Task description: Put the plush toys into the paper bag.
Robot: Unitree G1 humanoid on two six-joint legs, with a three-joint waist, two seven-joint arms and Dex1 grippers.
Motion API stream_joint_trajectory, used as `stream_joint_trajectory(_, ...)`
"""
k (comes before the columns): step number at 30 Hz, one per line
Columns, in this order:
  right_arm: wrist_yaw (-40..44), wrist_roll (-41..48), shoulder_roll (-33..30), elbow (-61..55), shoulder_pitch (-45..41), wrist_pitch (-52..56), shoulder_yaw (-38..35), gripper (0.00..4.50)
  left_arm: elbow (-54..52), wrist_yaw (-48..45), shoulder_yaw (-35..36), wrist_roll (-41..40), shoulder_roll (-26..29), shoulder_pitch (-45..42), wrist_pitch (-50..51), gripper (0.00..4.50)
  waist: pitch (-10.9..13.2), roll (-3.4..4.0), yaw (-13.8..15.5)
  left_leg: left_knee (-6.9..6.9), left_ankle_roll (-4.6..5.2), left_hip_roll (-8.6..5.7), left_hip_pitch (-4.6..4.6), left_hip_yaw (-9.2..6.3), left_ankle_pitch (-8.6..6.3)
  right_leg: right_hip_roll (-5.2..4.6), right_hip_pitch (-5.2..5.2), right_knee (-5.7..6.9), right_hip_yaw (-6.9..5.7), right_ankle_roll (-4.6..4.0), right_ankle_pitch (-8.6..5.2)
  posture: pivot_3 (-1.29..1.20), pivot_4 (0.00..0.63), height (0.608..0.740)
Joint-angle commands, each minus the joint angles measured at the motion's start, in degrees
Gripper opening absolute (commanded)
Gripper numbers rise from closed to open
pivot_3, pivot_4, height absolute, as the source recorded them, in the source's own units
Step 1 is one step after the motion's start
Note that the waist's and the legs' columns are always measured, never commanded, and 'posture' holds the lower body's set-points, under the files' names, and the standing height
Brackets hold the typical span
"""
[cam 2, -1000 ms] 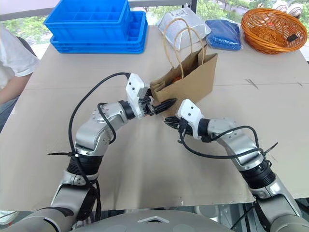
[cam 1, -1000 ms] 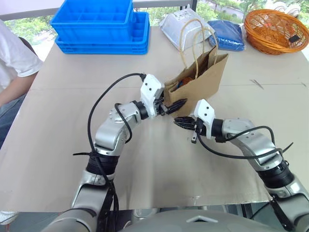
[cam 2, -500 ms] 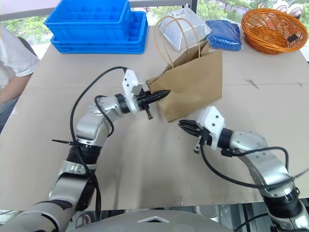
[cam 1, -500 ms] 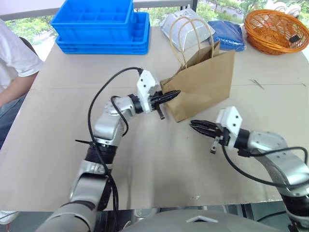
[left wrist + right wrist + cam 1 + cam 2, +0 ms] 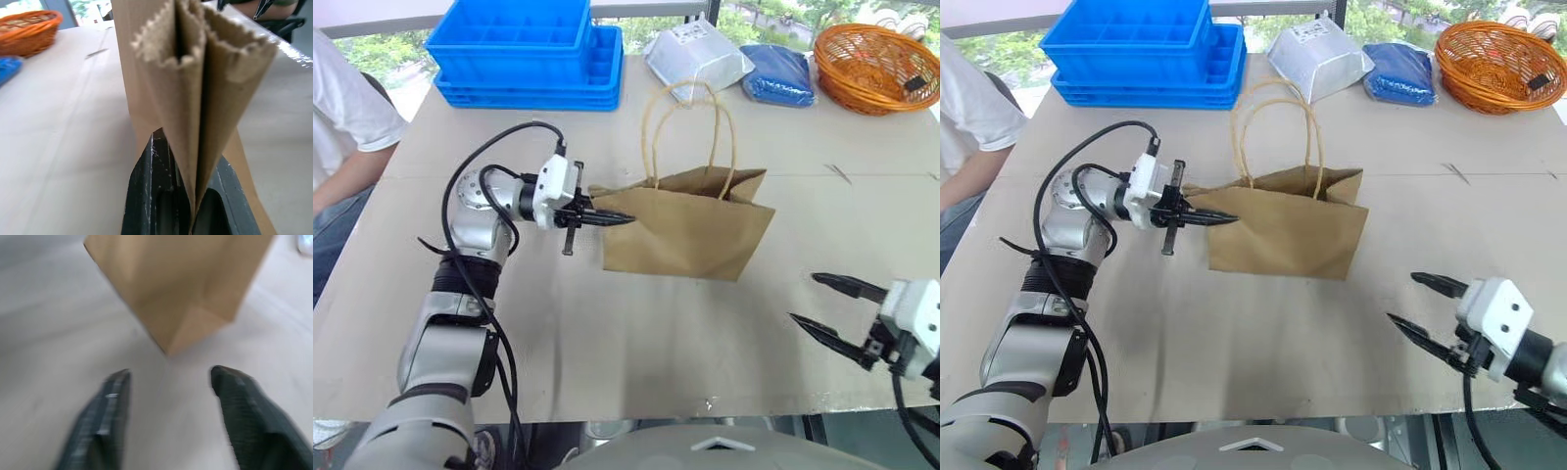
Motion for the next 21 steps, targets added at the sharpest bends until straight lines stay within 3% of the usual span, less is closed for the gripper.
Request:
stream_joint_trajectory(1,0.9,2.0,-0.8,-0.7,-1.1,-2.1,-4.1,4.39,0.2,-0.3,-0.3,-0.7,-0.5,-0.2,-0.1,1.02,0.0,-0.08,-0.2,0.00,0.01,0.04,0.02,0.01,-0.01,0.03,0.02,0.00,0.00,0.00,0.00,0.00,0.150,0.740)
stream_joint_trajectory(5,1.3,3.5,-1.7,-0.4,-2.9,-1.6,-3.9,4.50,-2.5,0.6,1.8,-1.6,0.1,0.8,5.2,2.70,0.0,-0.07,-0.3,0.02,0.01,0.14,0.10,0.04,0.00,0.09,0.04,0.05,0.02,0.00,0.00,0.00,0.150,0.740)
stream_joint_trajectory(7,2.0,4.8,-2.5,0.5,-4.1,-1.4,-4.0,4.50,-8.1,2.7,3.5,-3.9,2.2,2.9,12.8,3.74,0.0,-0.07,-0.4,0.01,0.01,0.18,0.09,-0.01,0.00,0.14,0.04,0.05,0.00,-0.01,-0.01,0.00,0.150,0.740)
stream_joint_trajectory(9,3.7,5.7,-3.3,2.4,-5.2,-2.1,-4.6,4.50,-15.6,6.9,6.6,-7.0,5.4,7.2,21.5,4.46,0.0,-0.07,-0.6,0.01,0.01,0.26,0.07,-0.01,-0.01,0.14,0.03,0.05,0.01,-0.01,-0.01,0.00,0.150,0.740)
stream_joint_trajectory(14,9.6,5.5,-3.8,8.2,-4.0,-6.0,-7.5,4.50,-32.3,17.4,16.7,-14.1,12.2,21.0,37.2,4.46,0.0,-0.03,-0.9,-0.01,0.01,0.38,0.06,-0.04,-0.01,0.03,0.00,0.04,-0.05,-0.01,-0.01,0.00,0.150,0.740)
stream_joint_trajectory(21,18.0,3.9,-3.0,18.7,2.6,-12.1,-16.1,4.50,-45.4,25.4,33.0,-19.2,15.1,43.9,46.3,4.46,-0.1,0.02,0.2,-0.03,0.00,0.43,0.10,0.02,-0.02,-0.06,0.04,-0.03,-0.06,-0.03,-0.04,0.00,0.150,0.740)
